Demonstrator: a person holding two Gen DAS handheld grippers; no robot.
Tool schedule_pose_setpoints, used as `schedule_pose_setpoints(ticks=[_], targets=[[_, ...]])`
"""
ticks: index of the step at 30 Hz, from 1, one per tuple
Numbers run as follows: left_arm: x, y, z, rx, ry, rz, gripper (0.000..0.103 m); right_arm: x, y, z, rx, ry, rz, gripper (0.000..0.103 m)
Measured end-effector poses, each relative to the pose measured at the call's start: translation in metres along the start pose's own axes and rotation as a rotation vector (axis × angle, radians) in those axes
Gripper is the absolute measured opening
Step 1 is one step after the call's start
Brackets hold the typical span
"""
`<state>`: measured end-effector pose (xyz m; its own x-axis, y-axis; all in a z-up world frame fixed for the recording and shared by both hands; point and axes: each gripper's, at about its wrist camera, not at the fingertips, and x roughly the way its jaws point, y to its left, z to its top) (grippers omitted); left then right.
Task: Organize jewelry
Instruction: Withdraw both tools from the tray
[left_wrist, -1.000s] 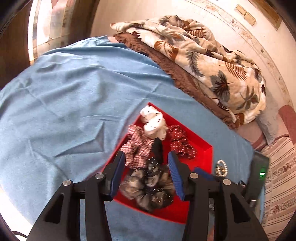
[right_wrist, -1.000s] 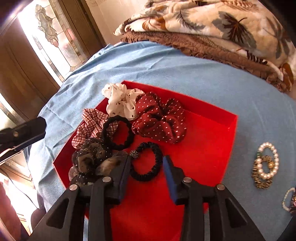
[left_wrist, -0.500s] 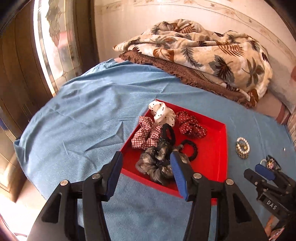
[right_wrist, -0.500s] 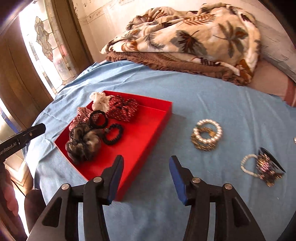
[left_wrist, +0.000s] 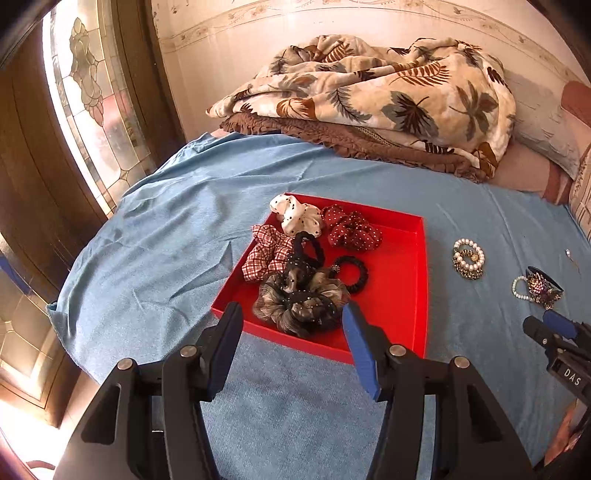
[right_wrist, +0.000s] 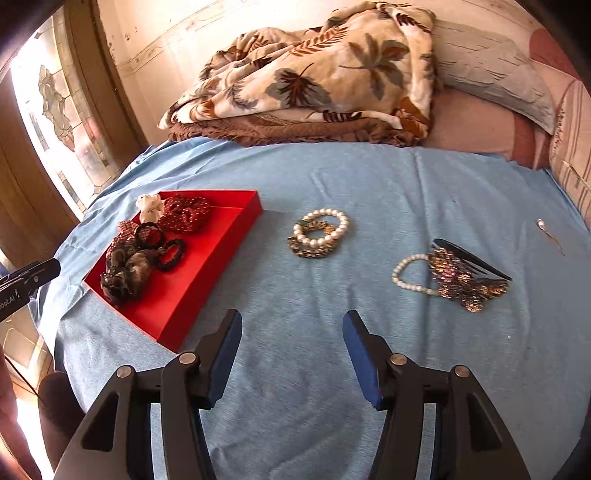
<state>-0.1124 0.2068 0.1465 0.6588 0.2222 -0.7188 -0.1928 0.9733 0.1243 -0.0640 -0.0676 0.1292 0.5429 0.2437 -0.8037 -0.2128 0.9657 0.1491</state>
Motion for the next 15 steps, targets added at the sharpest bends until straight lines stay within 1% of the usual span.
schedule_pose_setpoints(ticks=[9,12,15], targets=[[-0.003,-0.015,0.0,0.044,0.011,-0.011,0.056,-0.013,-0.035,-0.007,0.049,-0.023,-0.037,0.063],[-0.002,-0.019,0.001,0.038,0.026,-0.039,0.056,-0.02,-0.052,-0.01,0.06,-0.031,-0.071,0.065],[0.003,-0.03,0.005,0.046,0.045,-0.088,0.056,-0.027,-0.073,-0.013,0.079,-0.043,-0.108,0.067]])
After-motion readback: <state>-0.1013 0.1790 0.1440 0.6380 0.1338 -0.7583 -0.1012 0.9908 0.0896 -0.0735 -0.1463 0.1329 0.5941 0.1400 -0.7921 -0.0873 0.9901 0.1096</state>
